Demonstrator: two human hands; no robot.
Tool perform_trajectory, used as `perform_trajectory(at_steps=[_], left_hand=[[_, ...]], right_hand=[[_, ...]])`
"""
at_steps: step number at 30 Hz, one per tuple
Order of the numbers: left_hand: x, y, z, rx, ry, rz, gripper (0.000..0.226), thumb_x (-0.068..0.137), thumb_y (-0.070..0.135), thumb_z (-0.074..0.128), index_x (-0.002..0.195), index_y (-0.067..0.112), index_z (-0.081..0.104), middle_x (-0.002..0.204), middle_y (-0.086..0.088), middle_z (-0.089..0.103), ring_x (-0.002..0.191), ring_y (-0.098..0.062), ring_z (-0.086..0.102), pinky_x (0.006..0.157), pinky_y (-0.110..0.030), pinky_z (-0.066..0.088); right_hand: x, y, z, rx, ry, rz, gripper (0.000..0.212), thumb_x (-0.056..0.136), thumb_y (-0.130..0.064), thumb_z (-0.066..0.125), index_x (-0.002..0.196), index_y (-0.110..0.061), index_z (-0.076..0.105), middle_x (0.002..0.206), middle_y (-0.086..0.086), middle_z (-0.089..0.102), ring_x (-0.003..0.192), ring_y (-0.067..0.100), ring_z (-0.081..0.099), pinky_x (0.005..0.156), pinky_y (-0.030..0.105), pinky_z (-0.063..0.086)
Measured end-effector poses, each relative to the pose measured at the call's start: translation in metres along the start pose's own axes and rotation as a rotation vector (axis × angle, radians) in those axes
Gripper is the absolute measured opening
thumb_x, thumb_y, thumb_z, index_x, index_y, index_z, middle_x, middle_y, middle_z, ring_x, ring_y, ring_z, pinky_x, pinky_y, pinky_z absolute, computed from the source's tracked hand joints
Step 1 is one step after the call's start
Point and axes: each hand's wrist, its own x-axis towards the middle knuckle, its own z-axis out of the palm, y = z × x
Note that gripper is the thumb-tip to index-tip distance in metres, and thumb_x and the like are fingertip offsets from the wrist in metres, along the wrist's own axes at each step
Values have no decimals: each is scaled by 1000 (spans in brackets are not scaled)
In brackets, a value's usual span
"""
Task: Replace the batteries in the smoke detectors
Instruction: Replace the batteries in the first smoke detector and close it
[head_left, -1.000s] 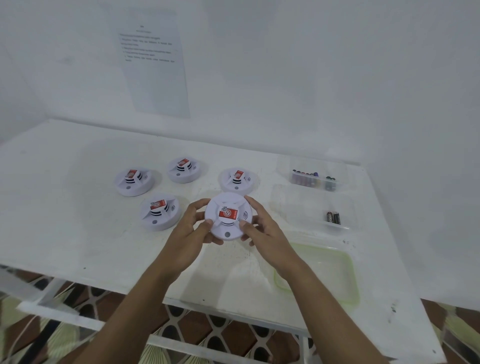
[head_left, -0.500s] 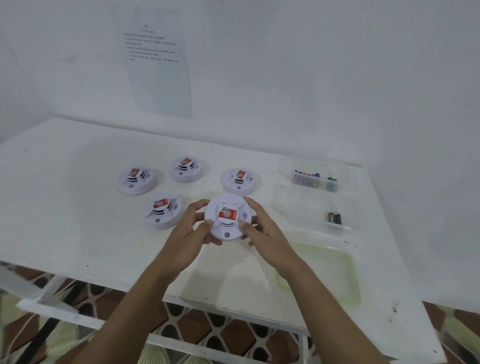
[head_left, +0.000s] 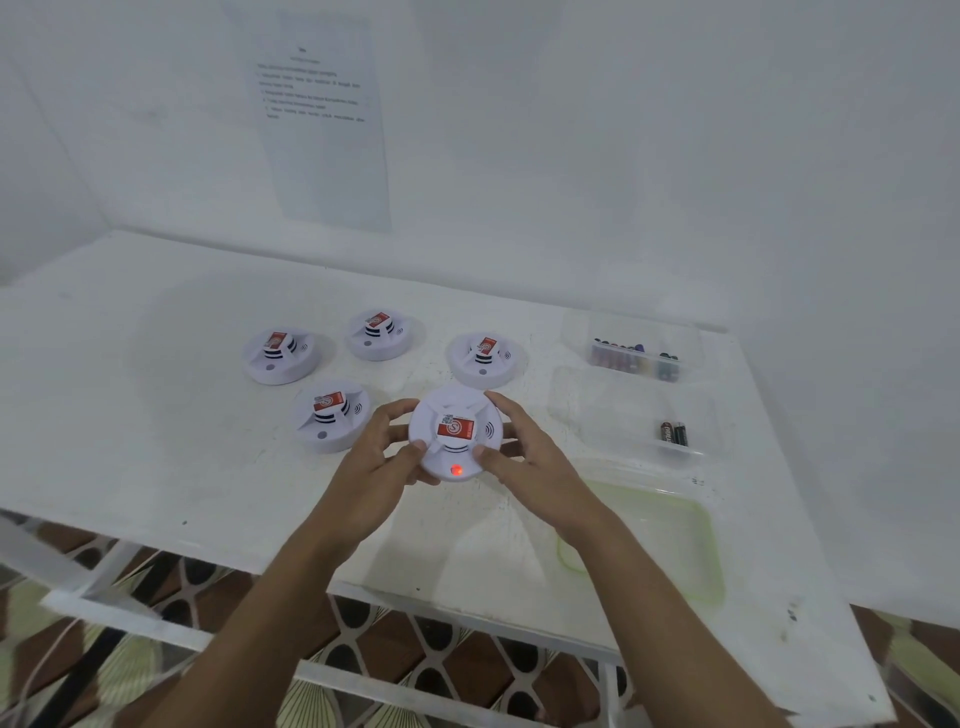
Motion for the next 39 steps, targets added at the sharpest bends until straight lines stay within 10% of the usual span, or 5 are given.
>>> perform_trajectory(at_steps=[13,27,34,39], left_hand=[[-3,0,-1,75,52,39,39,98,30,56,135,37,47,125,13,59,104,-4,64,90,-32,55],[16,-3,0,201,80,-8,38,92,30,65,128,36,54,106,13,66,88,4,63,68,-13,44],[21,-7,1,205,136,-19,34,92,31,65,125,31,58,119,8,63,92,-8,65,84,-32,55],[24,-7,3,243,126,-3,31,94,31,61,125,29,58,114,6,64,91,-10,65,71,-20,47]], right_hand=[[5,5,-2,-94,11,-47,69,91,-25,72,149,-39,37,130,-16,57,108,3,61,88,25,56],[22,8,-1,-227,61,-36,69,87,-20,73,149,-22,42,132,-5,45,120,22,57,99,35,51],[26,8,-1,-268,63,-26,63,85,-26,74,142,-22,48,131,-3,52,112,22,61,97,38,52],[25,6,-1,-290,61,-39,51,85,-25,74,132,-24,54,118,-6,54,104,21,64,91,34,53]])
